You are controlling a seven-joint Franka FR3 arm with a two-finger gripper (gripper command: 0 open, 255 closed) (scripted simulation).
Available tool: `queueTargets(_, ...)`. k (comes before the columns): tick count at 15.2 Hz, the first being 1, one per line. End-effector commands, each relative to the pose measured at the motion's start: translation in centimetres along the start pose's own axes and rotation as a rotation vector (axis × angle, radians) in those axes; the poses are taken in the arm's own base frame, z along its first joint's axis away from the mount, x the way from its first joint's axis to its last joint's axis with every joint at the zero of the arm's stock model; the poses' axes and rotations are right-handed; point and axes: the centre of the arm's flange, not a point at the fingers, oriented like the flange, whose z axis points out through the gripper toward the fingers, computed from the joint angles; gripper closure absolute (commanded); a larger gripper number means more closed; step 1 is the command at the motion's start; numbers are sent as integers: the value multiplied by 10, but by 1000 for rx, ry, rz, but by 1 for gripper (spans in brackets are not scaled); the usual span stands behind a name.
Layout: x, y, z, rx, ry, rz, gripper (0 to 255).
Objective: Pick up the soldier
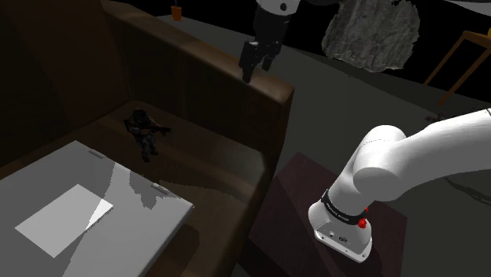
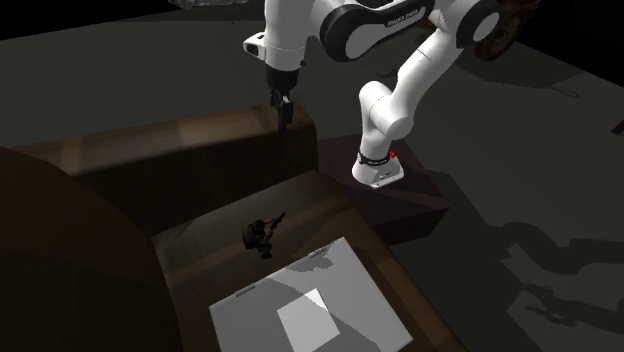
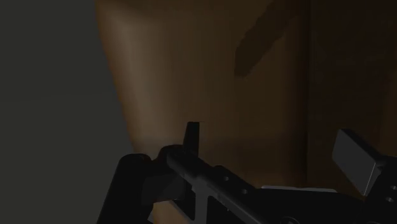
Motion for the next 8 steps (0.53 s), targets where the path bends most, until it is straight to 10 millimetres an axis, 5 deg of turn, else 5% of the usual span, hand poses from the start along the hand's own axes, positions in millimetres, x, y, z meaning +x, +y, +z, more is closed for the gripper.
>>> queueTargets(1,4,-25,4,3,0,-1,0)
queueTargets(8,31,-111,14,10,1,-8,0)
